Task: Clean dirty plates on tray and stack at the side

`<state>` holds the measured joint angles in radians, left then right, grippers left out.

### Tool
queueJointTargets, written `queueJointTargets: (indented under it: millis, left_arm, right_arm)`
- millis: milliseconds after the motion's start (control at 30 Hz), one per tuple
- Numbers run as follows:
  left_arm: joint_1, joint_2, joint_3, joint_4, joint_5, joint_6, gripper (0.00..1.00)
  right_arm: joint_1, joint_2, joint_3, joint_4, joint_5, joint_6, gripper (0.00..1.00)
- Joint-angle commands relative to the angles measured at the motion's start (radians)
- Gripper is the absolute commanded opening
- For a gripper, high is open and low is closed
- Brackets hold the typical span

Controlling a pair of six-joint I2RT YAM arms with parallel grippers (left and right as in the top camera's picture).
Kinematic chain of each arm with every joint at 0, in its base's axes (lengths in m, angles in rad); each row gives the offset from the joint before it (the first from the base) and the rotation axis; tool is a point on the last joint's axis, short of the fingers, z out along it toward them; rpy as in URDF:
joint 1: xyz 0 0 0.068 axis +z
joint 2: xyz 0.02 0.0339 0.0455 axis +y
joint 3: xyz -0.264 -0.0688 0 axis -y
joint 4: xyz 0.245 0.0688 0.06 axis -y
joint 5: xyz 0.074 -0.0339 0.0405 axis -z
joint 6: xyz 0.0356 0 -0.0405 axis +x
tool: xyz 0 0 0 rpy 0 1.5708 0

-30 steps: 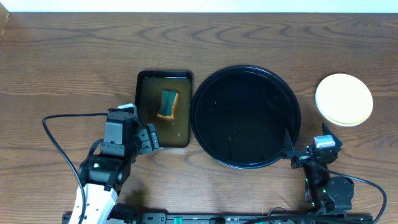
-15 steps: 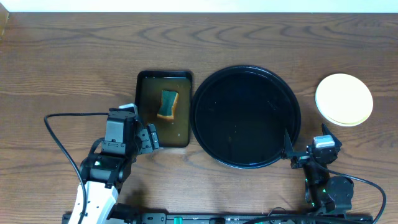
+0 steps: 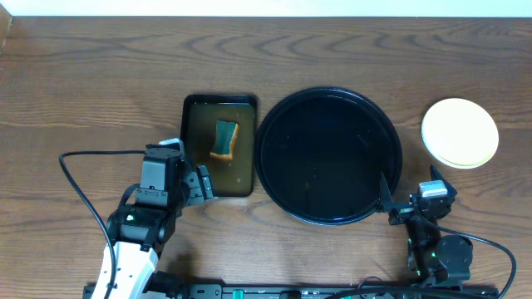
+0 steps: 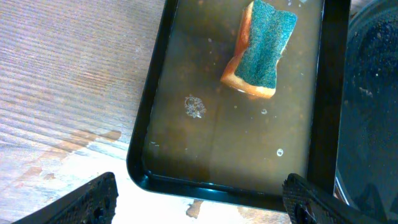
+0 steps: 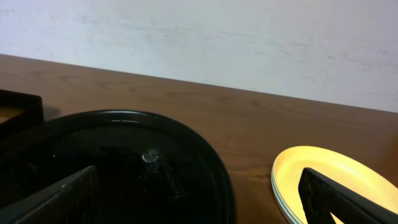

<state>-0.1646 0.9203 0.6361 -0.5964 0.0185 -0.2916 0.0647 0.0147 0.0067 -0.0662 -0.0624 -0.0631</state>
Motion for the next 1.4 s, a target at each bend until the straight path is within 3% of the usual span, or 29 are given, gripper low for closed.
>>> queueJointTargets:
  millis: [0, 267, 533, 867, 1133, 1267, 1367]
  left_arm:
    - [0.000, 0.001, 0.000, -0.002, -0.015, 0.002, 0.86]
    - [0.004, -0.025, -0.005, -0.011, -0.017, 0.006, 0.86]
    - [0.106, -0.282, -0.127, 0.026, -0.019, 0.010, 0.86]
    - [0.182, -0.662, -0.407, 0.312, -0.019, 0.055, 0.86]
    - [0.195, -0.879, -0.632, 0.704, -0.019, 0.142, 0.86]
    - [0.196, -0.919, -0.632, 0.718, -0.007, 0.244, 0.86]
    - [0.196, -0.919, -0.632, 0.643, -0.007, 0.246, 0.86]
  right_arm:
    - [0.003, -0.008, -0.001, -0.005, 0.006, -0.013, 0.99]
    - [0.003, -0.008, -0.001, -0.005, 0.006, -0.013, 0.99]
    - [0.003, -0.008, -0.001, -0.005, 0.006, -0.013, 0.99]
    - [0.003, -0.008, -0.001, -0.005, 0.006, -0.013, 0.99]
    - [0.003, -0.008, -0.001, -0.005, 0.006, -0.013, 0.99]
    - [0.003, -0.008, -0.001, -0.005, 0.006, -0.013, 0.99]
    - [0.003, -0.008, -0.001, -0.005, 0.006, -0.013, 0.99]
